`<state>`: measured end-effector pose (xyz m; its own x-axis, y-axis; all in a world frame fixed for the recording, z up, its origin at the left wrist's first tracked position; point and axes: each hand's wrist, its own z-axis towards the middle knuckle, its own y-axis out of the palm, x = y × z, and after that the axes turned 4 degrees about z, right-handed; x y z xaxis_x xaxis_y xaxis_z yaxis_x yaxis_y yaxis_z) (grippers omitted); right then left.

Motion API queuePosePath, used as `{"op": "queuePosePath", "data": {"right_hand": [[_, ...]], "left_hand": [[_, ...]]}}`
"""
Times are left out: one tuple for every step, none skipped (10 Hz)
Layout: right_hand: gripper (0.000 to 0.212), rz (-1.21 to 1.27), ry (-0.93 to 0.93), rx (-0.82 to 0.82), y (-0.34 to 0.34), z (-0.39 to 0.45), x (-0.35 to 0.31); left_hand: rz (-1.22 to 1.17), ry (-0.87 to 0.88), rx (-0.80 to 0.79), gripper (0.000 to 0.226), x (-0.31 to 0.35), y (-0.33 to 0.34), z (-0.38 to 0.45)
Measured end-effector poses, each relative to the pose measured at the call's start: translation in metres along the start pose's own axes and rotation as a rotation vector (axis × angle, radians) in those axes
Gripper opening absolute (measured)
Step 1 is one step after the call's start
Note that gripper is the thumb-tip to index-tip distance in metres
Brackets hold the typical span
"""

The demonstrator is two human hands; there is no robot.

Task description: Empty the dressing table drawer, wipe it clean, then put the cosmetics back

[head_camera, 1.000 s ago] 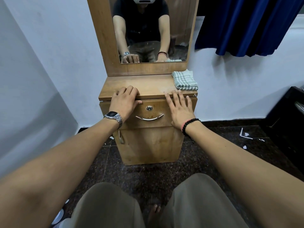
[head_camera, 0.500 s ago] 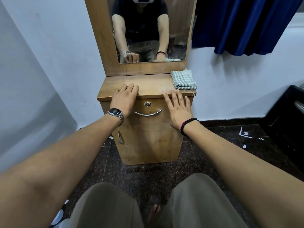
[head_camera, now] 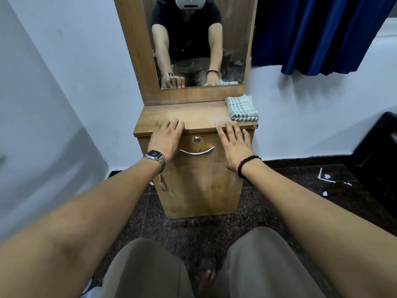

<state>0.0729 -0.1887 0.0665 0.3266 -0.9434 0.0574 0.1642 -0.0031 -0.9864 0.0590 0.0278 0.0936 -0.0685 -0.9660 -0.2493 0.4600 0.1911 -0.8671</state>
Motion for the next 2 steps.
{"op": "queuePosePath", "data": {"right_hand": [[0.100, 0.031, 0.012, -0.130, -0.024, 0.004, 0.001], [0.092, 0.054, -0.025, -0.185, -0.050, 0.002, 0.003]], "left_hand": [[0.014, 0.048, -0.065, 0.042, -0.004, -0.009, -0.008], [0.048, 0.064, -0.180, 0.042, -0.009, -0.032, -0.010]]}}
